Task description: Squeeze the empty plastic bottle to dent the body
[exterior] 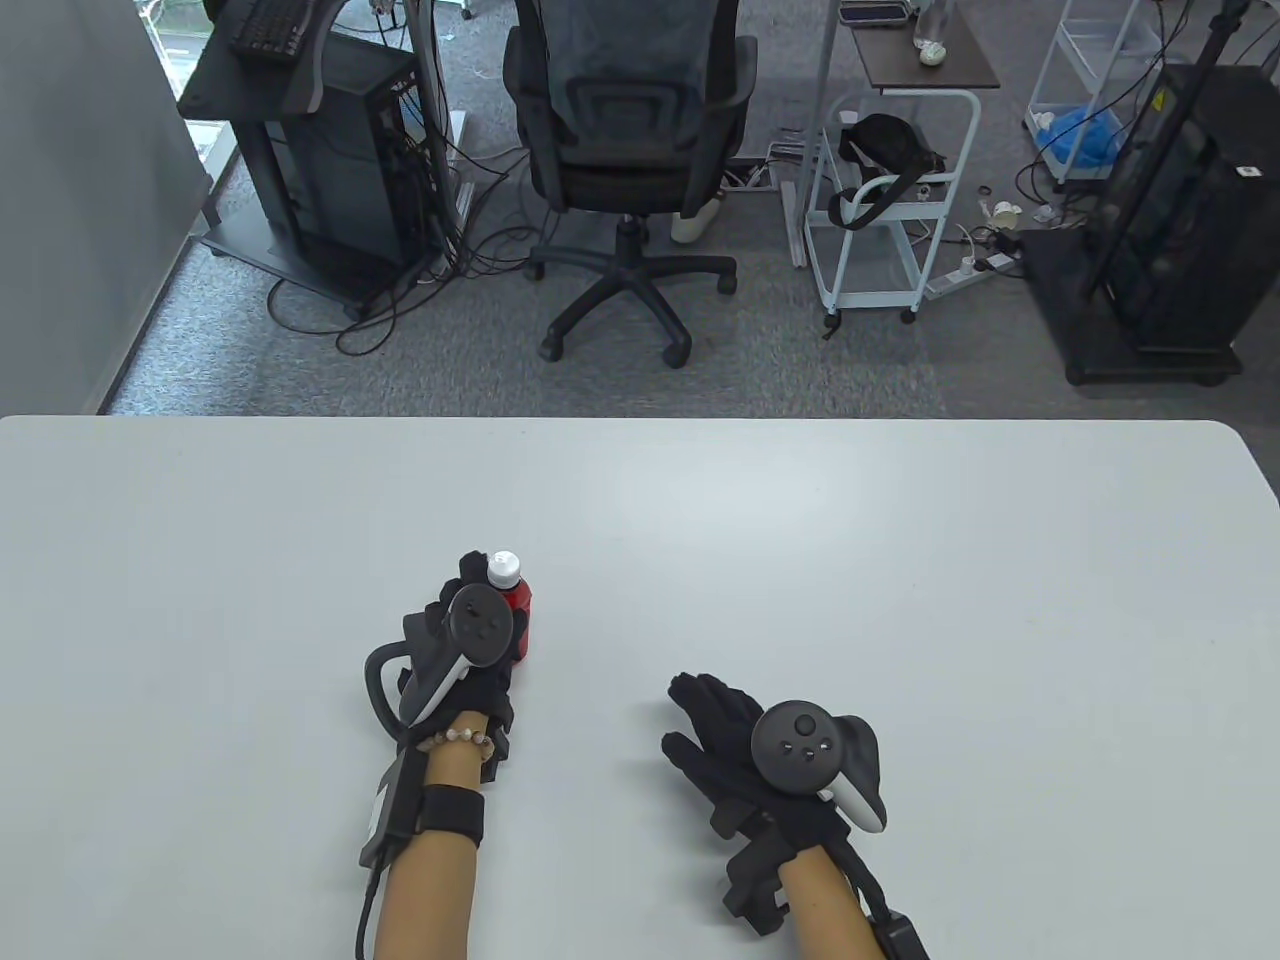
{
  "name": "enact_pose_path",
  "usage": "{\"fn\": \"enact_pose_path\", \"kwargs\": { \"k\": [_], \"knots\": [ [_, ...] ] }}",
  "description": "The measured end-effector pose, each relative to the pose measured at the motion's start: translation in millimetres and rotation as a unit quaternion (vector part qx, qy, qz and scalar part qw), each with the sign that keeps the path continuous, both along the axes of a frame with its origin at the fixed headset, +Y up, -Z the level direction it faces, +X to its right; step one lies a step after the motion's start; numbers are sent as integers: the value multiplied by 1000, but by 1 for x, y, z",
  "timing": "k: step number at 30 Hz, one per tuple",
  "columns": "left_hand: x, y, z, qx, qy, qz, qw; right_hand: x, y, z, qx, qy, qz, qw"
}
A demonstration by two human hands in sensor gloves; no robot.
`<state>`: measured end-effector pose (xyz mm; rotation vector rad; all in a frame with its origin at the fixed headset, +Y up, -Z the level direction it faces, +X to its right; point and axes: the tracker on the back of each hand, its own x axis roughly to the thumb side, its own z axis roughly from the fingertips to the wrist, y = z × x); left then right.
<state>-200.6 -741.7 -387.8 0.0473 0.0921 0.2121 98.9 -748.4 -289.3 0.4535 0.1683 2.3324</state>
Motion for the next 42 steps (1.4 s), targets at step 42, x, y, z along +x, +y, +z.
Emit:
{"fn": "enact_pose_path", "kwargs": {
  "k": [42],
  "knots": [
    [3, 51, 99, 138, -128, 235, 954, -6, 0, 4, 7, 12, 9, 1000]
  ]
}}
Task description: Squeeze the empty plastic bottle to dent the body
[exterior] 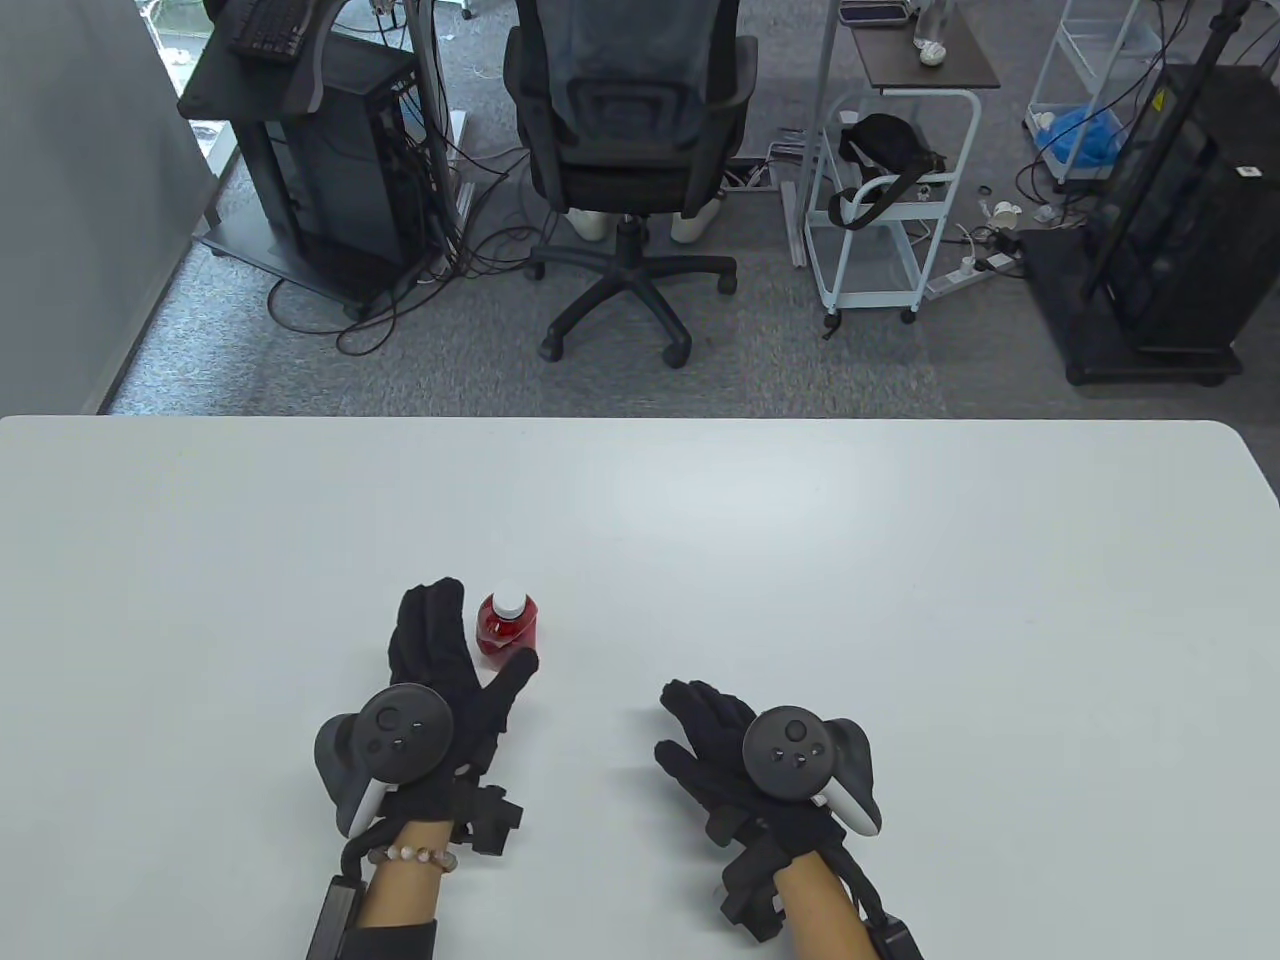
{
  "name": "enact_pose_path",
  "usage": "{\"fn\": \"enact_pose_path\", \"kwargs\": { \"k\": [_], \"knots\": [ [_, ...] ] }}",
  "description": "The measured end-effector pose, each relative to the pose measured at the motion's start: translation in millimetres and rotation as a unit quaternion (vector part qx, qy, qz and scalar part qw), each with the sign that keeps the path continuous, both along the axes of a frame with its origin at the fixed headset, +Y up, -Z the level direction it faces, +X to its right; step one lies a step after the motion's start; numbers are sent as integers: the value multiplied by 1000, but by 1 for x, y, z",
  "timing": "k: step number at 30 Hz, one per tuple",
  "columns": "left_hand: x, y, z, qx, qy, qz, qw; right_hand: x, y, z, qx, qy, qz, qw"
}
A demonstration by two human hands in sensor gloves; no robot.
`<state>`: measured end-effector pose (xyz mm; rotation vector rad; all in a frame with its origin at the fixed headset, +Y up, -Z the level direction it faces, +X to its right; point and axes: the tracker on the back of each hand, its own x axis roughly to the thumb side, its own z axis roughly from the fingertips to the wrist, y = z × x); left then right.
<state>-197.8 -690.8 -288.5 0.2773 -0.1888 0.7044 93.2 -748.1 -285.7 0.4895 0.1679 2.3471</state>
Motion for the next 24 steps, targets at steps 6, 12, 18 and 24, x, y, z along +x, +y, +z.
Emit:
{"fn": "enact_pose_path", "kwargs": {
  "k": [6, 12, 18, 24],
  "knots": [
    [40, 5, 14, 44, -59, 27, 997, 3, 1, 0, 7, -7, -5, 1000],
    [58, -25, 20, 18, -107, -65, 992, 2, 1, 1, 15, -5, 3, 1000],
    [58, -44, 15, -30, -123, -106, 986, 0, 0, 1, 24, -3, 20, 1000],
    [57, -51, 9, -79, -143, -89, 983, 0, -3, -2, 22, -4, 30, 999]
  ]
}}
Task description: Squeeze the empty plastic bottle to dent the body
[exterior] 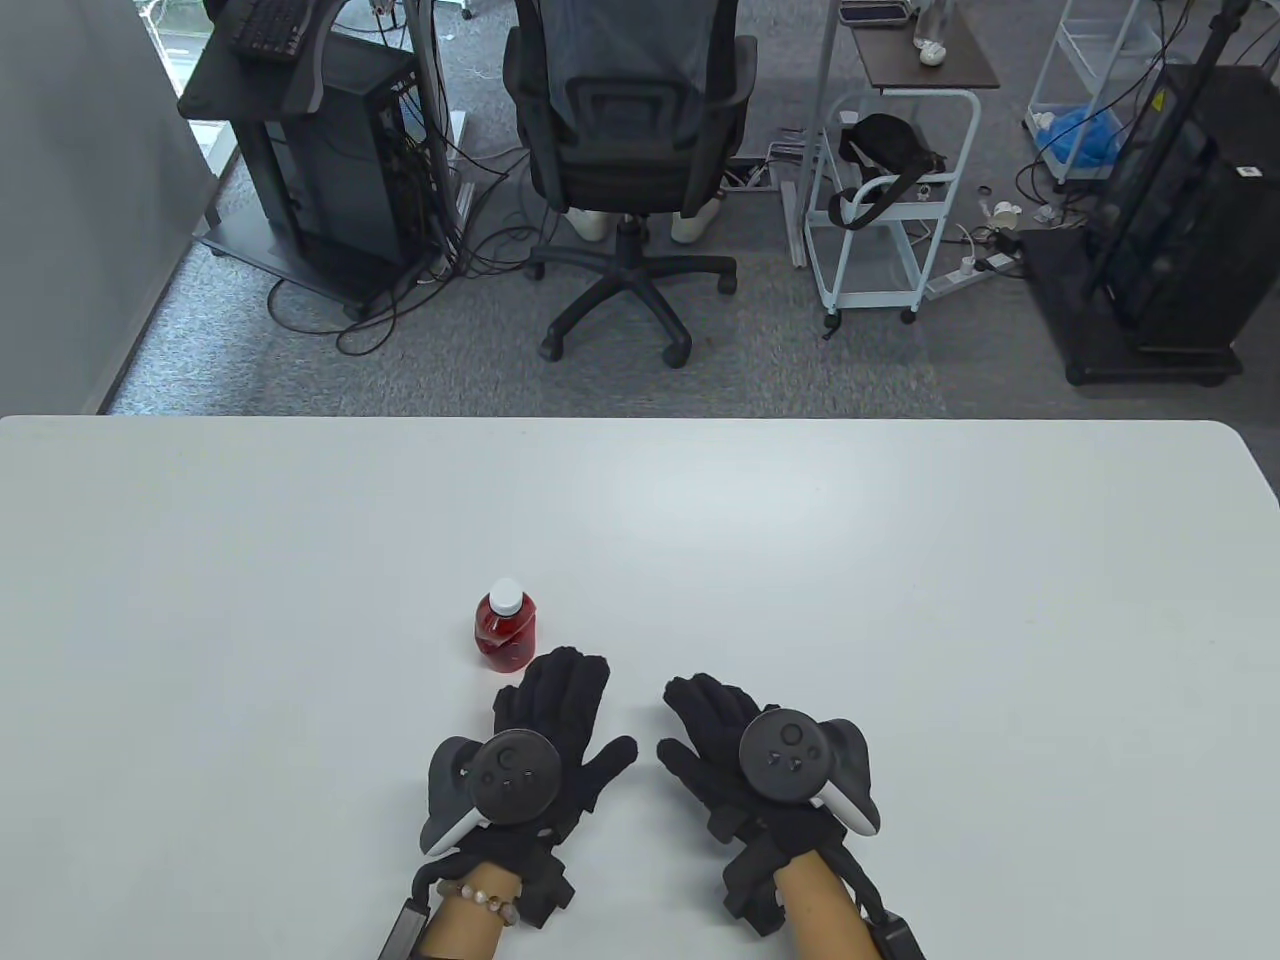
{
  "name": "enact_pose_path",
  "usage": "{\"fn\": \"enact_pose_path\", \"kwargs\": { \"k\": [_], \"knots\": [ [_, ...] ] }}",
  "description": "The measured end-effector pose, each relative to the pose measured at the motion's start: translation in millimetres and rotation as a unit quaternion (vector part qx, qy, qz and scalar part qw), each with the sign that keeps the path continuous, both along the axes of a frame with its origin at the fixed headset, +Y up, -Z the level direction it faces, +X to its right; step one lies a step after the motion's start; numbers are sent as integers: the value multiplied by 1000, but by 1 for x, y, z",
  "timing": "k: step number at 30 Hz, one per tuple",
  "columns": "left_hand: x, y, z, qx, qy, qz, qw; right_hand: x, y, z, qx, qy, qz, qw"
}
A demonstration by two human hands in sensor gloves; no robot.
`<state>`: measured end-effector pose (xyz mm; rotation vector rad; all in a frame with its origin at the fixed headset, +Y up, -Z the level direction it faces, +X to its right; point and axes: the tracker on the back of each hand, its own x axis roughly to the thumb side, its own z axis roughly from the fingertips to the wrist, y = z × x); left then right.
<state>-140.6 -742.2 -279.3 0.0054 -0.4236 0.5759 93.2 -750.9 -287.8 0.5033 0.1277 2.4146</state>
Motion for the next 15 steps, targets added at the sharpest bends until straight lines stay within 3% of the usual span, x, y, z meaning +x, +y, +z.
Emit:
{"fn": "enact_pose_path", "kwargs": {
  "k": [15],
  "knots": [
    [-2, -6, -5, -34, -3, 8, 999, 1, 1, 0, 10, 0, 15, 1000]
  ]
}}
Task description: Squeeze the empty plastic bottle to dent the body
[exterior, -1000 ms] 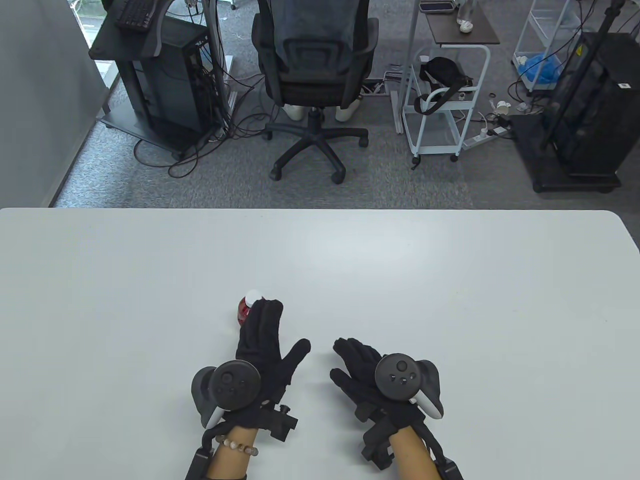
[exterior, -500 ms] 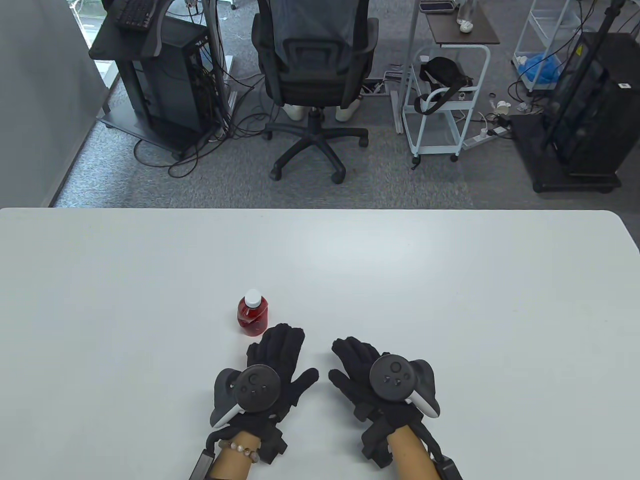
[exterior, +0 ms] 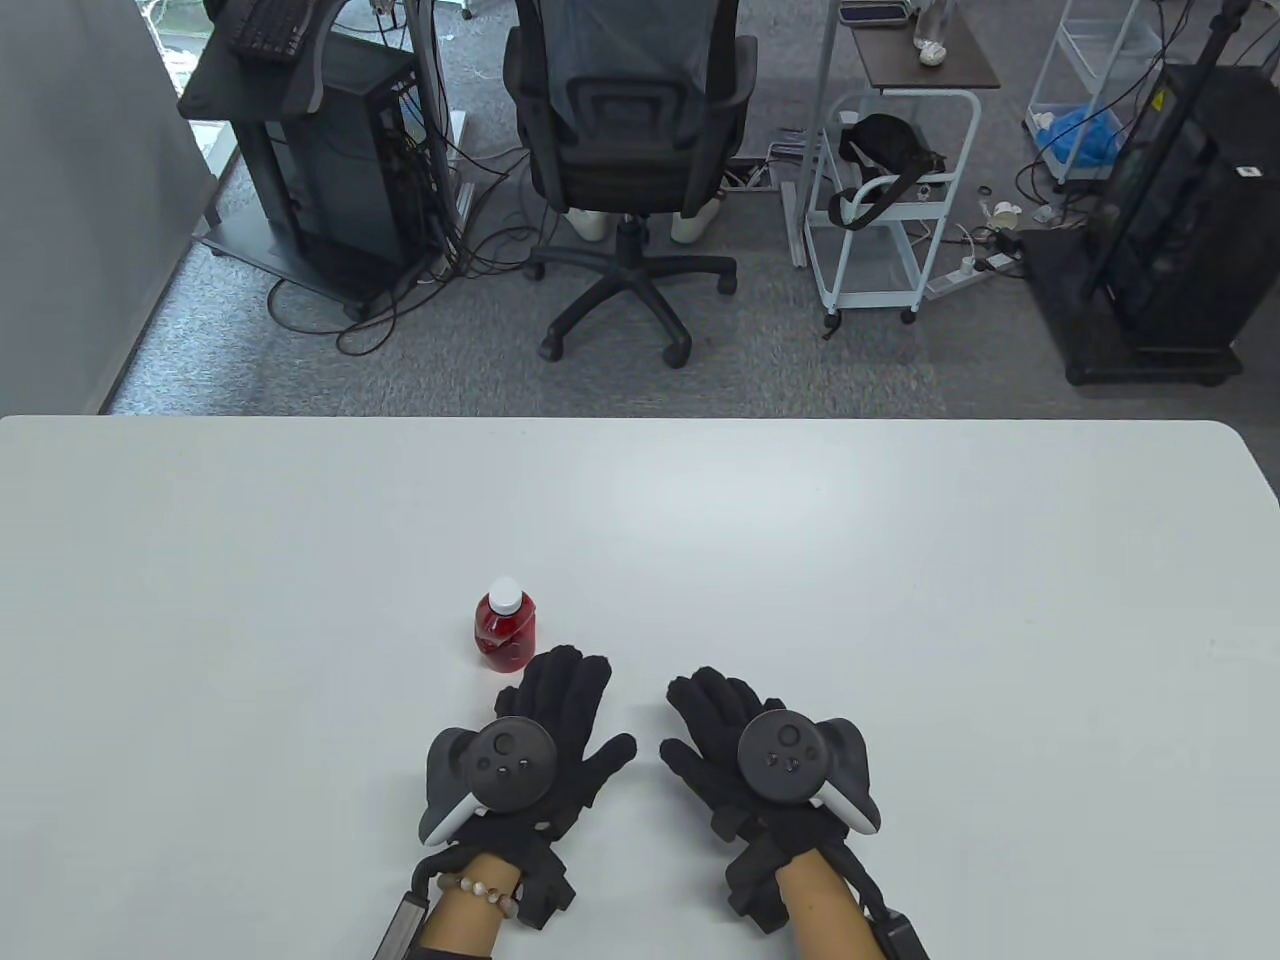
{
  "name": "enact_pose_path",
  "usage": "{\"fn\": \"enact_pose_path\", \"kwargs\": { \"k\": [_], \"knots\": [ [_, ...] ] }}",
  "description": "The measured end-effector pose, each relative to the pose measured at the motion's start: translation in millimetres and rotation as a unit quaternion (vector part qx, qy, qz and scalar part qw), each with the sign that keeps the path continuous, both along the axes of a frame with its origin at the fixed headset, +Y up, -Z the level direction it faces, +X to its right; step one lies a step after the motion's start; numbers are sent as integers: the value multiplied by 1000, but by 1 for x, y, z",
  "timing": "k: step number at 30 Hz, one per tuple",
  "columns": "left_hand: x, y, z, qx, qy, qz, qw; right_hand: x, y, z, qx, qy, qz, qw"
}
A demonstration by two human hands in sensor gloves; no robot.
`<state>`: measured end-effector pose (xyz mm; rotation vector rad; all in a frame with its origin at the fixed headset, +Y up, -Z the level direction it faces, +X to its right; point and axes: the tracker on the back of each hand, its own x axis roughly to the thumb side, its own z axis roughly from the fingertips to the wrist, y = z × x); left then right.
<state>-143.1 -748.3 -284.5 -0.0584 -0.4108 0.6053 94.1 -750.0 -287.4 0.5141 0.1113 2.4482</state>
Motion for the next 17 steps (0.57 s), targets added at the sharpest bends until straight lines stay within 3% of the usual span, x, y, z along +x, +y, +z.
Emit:
{"fn": "enact_pose_path", "kwargs": {
  "k": [17],
  "knots": [
    [2, -6, 4, -30, -19, -11, 999, -1, 3, 5, -2, 6, 1, 1000]
  ]
}}
